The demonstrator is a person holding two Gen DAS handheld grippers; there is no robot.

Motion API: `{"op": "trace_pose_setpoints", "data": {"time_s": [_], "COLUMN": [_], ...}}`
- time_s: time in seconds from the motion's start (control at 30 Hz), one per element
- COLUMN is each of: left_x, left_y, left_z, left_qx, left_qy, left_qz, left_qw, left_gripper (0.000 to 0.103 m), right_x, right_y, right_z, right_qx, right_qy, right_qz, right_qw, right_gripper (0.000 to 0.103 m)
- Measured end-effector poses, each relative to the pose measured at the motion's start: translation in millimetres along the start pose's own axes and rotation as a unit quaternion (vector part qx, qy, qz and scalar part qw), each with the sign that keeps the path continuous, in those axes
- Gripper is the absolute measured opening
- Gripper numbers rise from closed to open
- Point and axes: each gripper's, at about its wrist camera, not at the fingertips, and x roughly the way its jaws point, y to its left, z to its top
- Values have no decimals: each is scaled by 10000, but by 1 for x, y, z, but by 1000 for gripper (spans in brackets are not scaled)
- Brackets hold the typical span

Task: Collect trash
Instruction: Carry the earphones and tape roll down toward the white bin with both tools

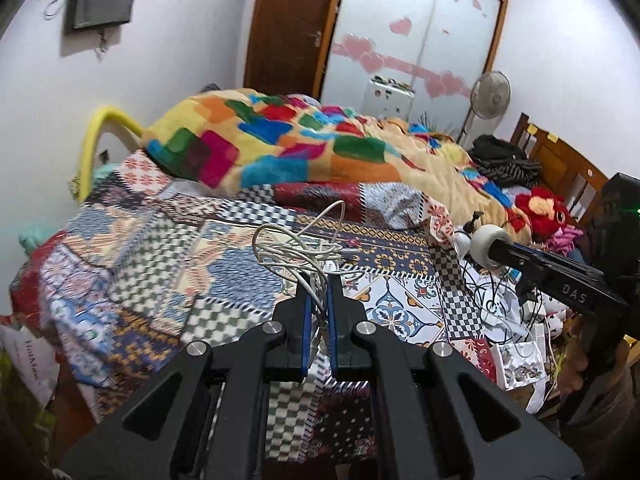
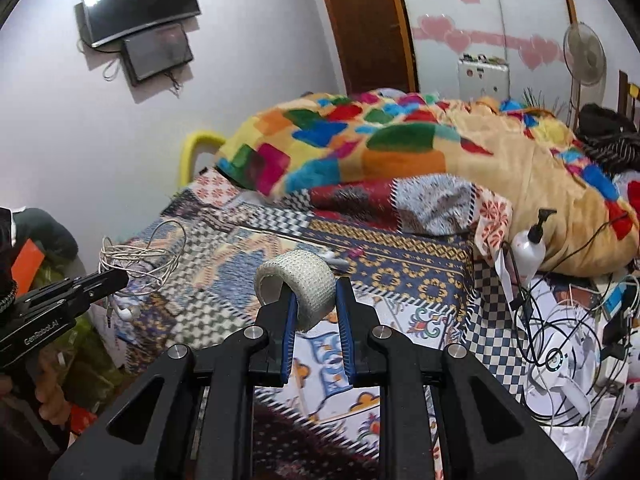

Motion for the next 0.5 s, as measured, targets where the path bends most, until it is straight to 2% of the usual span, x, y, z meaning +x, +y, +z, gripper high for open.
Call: {"op": "trace_pose_setpoints", "data": {"time_s": [0.23, 0.5], "left_x": [-67, -136], "left_y": [23, 61], "left_z": [-14, -41], "left_qx": [-141, -334], "left_qy": [-284, -479], "left_qz": [275, 671], "left_qw": [9991, 9960], "left_gripper": [6, 6], "right_x": [-39, -64], "right_y": [50, 109], "right_z": [-2, -12], "right_qx": [-227, -552], "right_qy": [-234, -354], "right_qz": [199, 469], "right_qw": [9993, 9967], "right_gripper": [17, 18]}}
